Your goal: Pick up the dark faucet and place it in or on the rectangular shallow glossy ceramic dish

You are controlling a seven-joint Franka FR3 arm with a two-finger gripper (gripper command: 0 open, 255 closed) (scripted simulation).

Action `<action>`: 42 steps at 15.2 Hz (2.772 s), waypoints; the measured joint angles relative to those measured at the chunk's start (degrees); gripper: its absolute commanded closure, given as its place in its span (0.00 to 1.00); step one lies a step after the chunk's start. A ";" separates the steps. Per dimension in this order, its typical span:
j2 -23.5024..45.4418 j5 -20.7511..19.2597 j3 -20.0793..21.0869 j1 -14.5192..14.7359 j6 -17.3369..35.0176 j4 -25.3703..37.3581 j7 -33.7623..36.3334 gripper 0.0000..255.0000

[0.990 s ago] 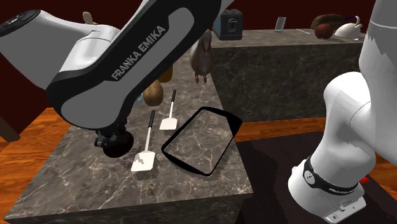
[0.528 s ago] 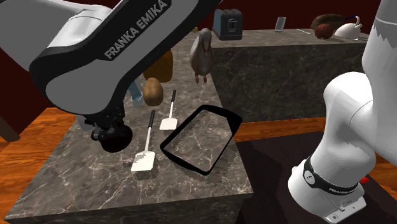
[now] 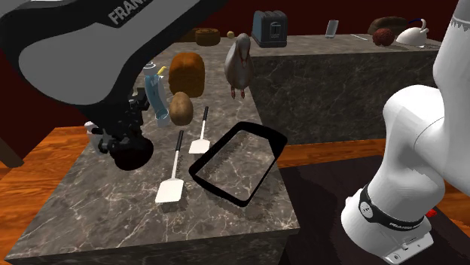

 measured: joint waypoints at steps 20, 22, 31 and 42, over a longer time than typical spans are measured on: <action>11.16 14.36 1.32 -5.97 -10.27 21.28 -12.05 0.00; 11.16 14.36 1.32 -5.97 -10.07 21.09 -12.04 0.00; 11.15 14.36 1.32 -5.96 -10.02 21.04 -12.03 1.00; 7.65 16.31 4.19 -7.81 -3.15 10.46 -25.57 0.00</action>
